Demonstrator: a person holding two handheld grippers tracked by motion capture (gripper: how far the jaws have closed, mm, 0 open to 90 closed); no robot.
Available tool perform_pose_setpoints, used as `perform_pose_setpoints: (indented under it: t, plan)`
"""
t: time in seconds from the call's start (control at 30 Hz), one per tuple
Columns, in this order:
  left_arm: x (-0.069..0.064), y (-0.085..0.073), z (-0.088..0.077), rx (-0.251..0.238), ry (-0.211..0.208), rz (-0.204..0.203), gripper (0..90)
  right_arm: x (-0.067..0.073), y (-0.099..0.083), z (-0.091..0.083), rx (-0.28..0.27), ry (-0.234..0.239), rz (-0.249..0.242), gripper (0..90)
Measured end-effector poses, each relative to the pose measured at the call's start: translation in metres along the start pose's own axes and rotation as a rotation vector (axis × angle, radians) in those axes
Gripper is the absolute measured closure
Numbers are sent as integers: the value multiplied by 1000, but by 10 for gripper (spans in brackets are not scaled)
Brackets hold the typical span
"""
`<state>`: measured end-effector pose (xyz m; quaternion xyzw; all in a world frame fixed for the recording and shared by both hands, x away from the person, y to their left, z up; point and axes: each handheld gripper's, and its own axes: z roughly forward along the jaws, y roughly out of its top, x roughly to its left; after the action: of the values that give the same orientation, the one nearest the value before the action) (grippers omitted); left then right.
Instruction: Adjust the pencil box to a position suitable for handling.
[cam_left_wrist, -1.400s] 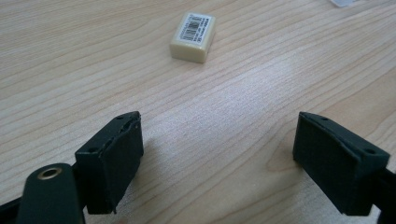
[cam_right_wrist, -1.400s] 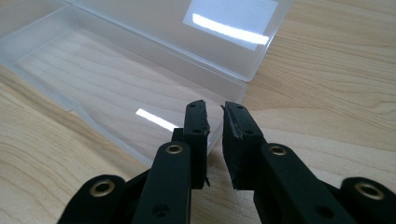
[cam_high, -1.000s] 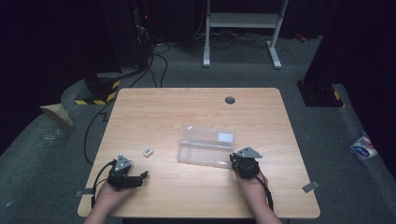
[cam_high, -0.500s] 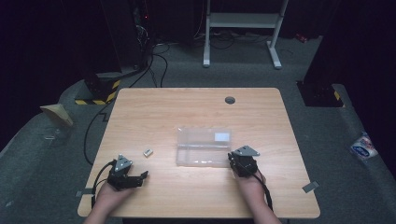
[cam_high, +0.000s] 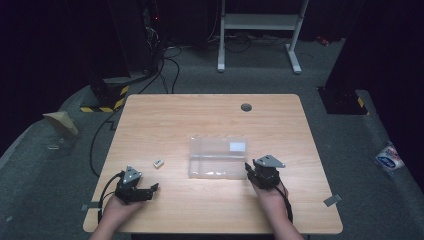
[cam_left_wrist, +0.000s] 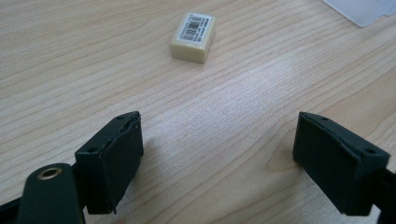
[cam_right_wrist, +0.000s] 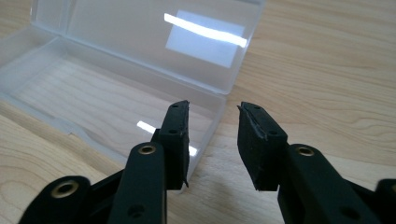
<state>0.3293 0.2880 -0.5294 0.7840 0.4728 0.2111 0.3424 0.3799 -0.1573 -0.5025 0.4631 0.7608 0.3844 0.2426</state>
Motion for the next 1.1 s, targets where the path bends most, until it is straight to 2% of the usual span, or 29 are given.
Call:
perform_pose_setpoints:
  t: [0.17,0.27,0.3,0.33,0.37,0.4,0.43,0.47,0.6,0.67,0.7,0.8,0.93,1.1]
  plan:
    - [0,0,0,0,0,-2,164,-11,-2,-8,-6,1,19,583]
    - [0,0,0,0,2,-3,165,-25,-8,-16,-8,-20,36,574]
    - [0,0,0,0,2,-3,165,-25,-8,-16,-8,-20,36,574]
    - [0,0,0,-1,3,-6,166,-32,-12,-19,-8,-35,38,568]
    - [0,0,0,-1,3,-6,167,-32,-12,-19,-8,-35,38,568]
    - [0,0,0,0,5,-8,169,-39,-16,-23,-2,-48,49,543]
    - [0,0,0,0,5,-8,172,-39,-16,-23,-2,-48,49,543]
    - [0,0,0,-3,6,-8,174,-45,-21,-26,-1,-61,69,501]
    - [0,0,0,-7,9,-14,184,-52,-30,-31,15,-81,37,479]
    - [0,0,-1,-6,13,-16,191,-56,-38,-36,56,-86,40,445]
    - [0,0,-1,-6,13,-16,195,-56,-38,-36,56,-86,40,445]
    - [0,0,-1,-7,19,-21,196,-62,-46,-41,105,-80,66,377]
    - [-1,0,-1,-3,41,-36,171,-65,-51,-42,115,-90,84,339]
    - [-1,0,0,0,48,-38,152,-66,-55,-39,134,-86,70,293]
